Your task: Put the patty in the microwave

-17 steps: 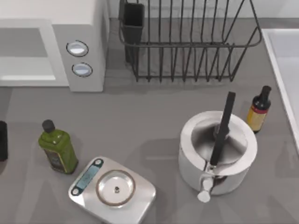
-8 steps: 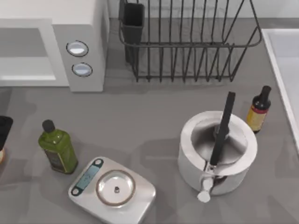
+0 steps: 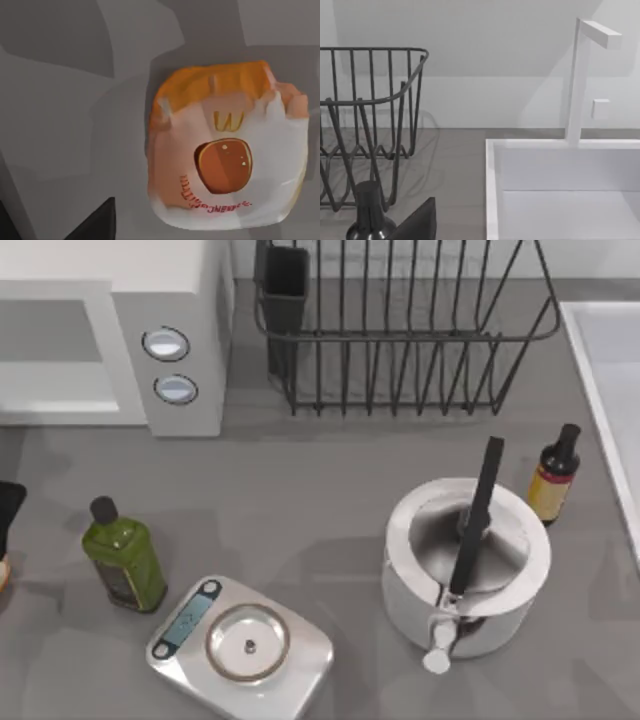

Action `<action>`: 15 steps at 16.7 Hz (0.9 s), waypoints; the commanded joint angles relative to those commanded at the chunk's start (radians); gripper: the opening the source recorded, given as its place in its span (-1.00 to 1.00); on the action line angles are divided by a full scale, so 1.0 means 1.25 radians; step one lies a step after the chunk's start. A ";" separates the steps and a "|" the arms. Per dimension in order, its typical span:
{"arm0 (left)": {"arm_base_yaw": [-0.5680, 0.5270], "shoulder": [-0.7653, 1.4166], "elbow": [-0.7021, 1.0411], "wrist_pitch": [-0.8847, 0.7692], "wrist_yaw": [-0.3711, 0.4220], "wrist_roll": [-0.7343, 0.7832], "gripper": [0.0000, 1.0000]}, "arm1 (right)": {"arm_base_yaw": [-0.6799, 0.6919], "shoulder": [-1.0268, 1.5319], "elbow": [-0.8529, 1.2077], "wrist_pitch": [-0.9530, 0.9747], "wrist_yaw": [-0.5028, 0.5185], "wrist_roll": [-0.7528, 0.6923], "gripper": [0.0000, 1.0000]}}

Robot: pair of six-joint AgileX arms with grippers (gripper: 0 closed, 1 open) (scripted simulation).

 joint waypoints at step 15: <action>0.000 0.121 -0.127 0.248 0.001 0.002 1.00 | 0.000 0.000 0.000 0.000 0.000 0.000 1.00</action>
